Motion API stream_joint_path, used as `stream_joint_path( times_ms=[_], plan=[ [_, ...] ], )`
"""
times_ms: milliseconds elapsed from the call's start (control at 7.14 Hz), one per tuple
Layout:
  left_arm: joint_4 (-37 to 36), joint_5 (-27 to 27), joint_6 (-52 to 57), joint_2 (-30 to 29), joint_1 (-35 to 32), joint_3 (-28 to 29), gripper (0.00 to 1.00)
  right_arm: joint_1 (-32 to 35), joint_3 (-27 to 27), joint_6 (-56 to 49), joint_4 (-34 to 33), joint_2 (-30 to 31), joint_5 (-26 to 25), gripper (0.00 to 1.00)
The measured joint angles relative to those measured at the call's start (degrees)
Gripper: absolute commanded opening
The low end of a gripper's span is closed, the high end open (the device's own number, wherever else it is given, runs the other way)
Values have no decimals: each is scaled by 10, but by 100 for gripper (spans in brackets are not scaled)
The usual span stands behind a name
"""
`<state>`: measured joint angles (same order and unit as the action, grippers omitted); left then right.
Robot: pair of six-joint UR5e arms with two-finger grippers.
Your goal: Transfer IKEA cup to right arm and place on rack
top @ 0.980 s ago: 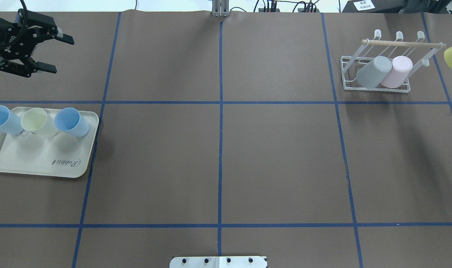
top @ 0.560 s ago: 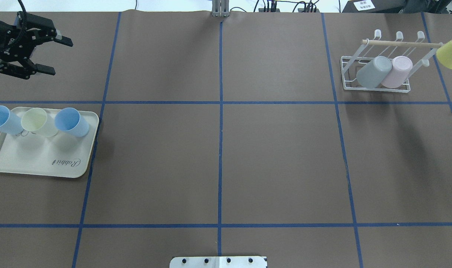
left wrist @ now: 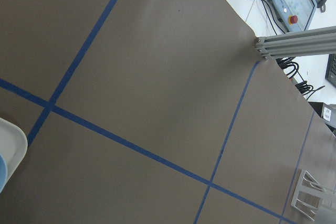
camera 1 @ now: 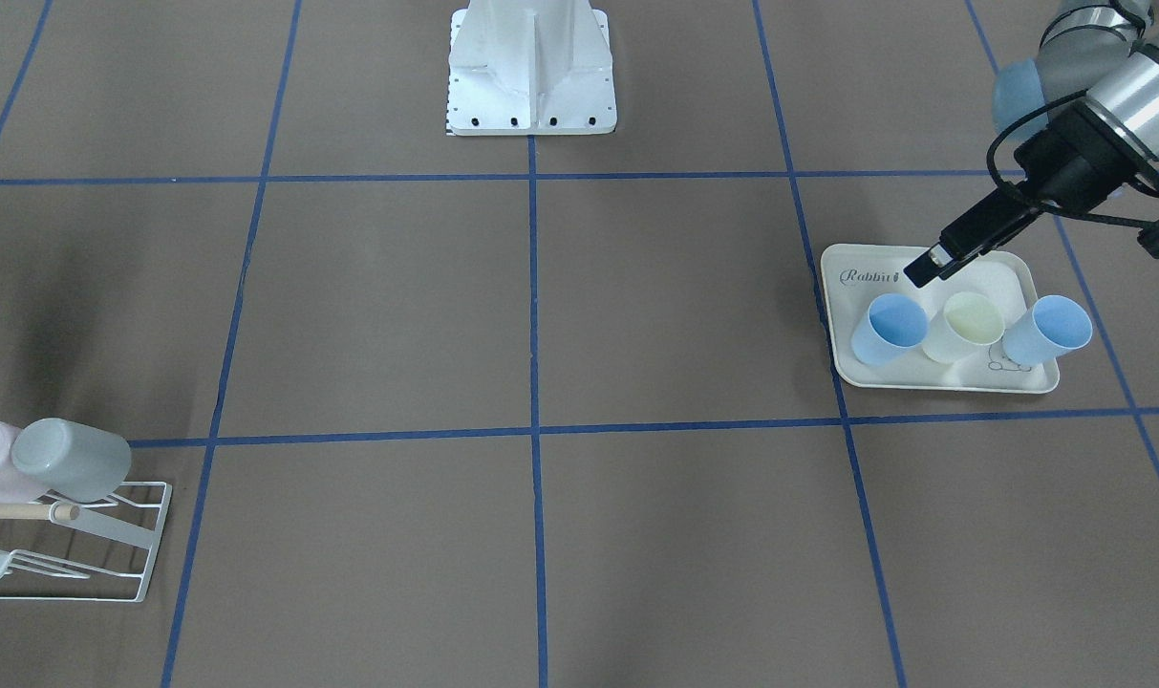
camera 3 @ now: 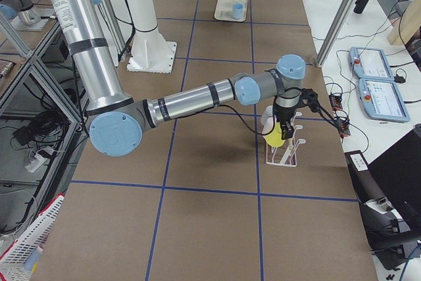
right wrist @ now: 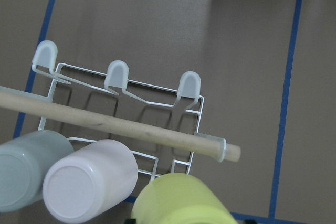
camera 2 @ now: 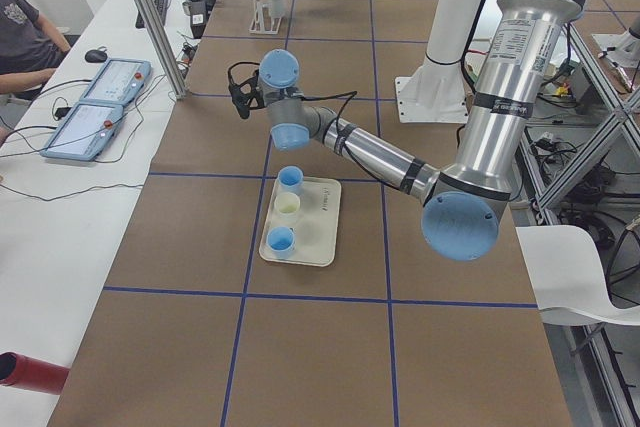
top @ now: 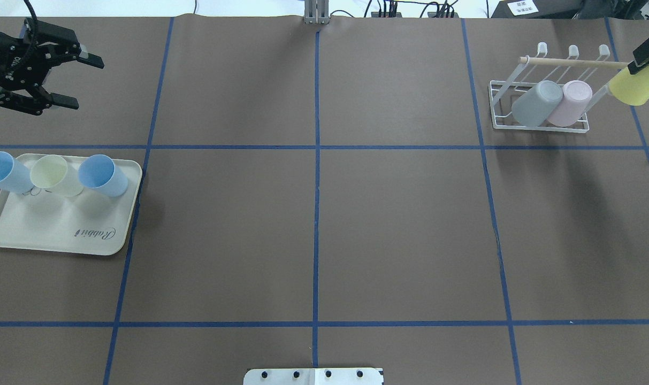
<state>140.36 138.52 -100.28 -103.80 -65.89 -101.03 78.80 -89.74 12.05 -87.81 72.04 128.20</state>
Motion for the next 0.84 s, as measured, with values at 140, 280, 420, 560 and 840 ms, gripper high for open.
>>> stream_joint_path(
  times_ms=[140,280,420,560,840],
  plan=[
    [0,0,0,0,0,0,100,-4,9,1,1,-8,0,22],
    [0,0,0,1,0,0,100,-7,19,1,1,-18,0,22],
    [0,0,0,1,0,0,100,-9,26,1,2,-22,-1,22],
    [0,0,0,1,0,0,100,-11,28,2,2,-24,-1,22],
    [1,0,0,2,0,-1,100,-16,31,0,2,-23,-1,24]
  ],
)
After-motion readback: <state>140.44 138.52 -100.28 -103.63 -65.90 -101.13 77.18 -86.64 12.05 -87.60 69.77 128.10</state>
